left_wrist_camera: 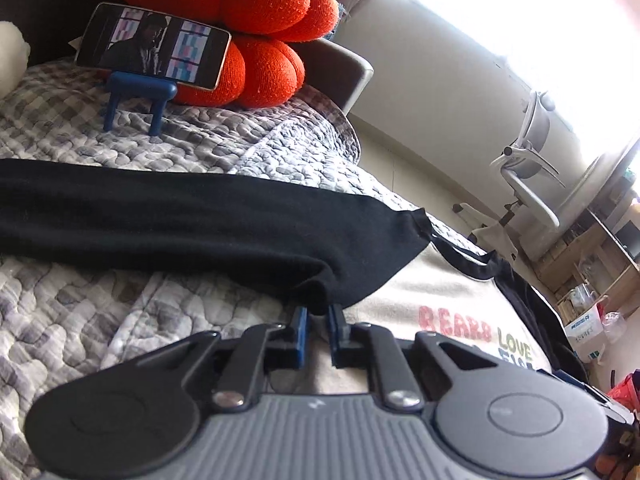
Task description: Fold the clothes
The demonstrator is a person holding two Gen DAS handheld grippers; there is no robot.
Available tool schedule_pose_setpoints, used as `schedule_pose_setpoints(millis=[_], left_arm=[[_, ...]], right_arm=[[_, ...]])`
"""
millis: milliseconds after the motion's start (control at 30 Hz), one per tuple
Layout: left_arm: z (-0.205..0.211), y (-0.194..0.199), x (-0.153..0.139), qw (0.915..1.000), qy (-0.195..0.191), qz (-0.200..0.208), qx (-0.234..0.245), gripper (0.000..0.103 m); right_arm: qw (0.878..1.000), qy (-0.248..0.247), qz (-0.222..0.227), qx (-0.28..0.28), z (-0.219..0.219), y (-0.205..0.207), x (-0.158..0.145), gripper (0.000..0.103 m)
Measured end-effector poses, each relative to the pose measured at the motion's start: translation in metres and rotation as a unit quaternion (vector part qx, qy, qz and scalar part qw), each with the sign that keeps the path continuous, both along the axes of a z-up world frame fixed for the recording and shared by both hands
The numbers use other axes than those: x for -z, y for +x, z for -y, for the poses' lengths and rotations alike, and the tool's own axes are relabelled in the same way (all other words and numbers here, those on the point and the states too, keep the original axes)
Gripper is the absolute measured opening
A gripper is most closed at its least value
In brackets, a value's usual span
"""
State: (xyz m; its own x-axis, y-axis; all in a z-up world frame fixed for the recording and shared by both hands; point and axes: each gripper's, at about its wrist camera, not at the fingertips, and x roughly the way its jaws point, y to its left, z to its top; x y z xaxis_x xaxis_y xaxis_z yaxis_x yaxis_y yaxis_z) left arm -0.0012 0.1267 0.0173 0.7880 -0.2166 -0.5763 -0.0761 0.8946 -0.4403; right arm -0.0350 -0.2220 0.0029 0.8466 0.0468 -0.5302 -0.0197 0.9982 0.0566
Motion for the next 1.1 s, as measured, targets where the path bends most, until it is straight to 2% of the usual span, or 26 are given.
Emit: schedule_pose_setpoints(millis=[33, 67, 100, 267, 500, 700, 800, 900, 1033, 1100], left_arm=[[0.0, 0.001, 0.001, 1.0, 0.002, 0.001, 0.0, 0.022], [0.001, 0.001, 0.001, 1.0, 0.005, 0.002, -0.001, 0.036], [0.001, 0.002, 0.002, 1.0, 0.007, 0.003, -0.001, 0.042], [0.003, 0.006, 0.005, 0.9998, 0.019, 0.009, -0.003, 0.048], [0.013, 0.003, 0.009, 0.9973, 0.067, 0.028, 0.011, 0.051], [0.012, 0.003, 0.012, 0.9973, 0.06, 0.037, 0.019, 0.056], [0.012, 0.002, 0.014, 0.9971, 0.059, 0.043, 0.02, 0.057], [0.012, 0.001, 0.015, 0.997, 0.057, 0.047, 0.021, 0.058], [0.011, 0.0, 0.017, 0.9969, 0.054, 0.052, 0.024, 0.059], [0.01, 0.0, 0.017, 0.997, 0.051, 0.052, 0.025, 0.059]], right_arm=[[1.0, 0.0, 0.0, 0.0, 0.0, 0.0, 0.0, 0.069], [1.0, 0.0, 0.0, 0.0, 0.0, 0.0, 0.0, 0.069], [1.0, 0.0, 0.0, 0.0, 0.0, 0.0, 0.0, 0.069], [1.0, 0.0, -0.003, -0.004, 0.0, 0.0, -0.001, 0.072], [1.0, -0.001, -0.02, -0.018, -0.001, 0.006, -0.006, 0.076], [0.996, 0.003, -0.05, -0.076, -0.018, 0.031, -0.044, 0.076], [0.99, 0.004, -0.071, -0.126, -0.038, 0.058, -0.068, 0.076], [0.981, 0.027, -0.084, -0.174, -0.061, 0.091, -0.083, 0.076], [0.973, 0.025, -0.093, -0.21, -0.097, 0.136, -0.085, 0.076], [0.97, 0.041, -0.109, -0.212, -0.111, 0.161, -0.077, 0.073]])
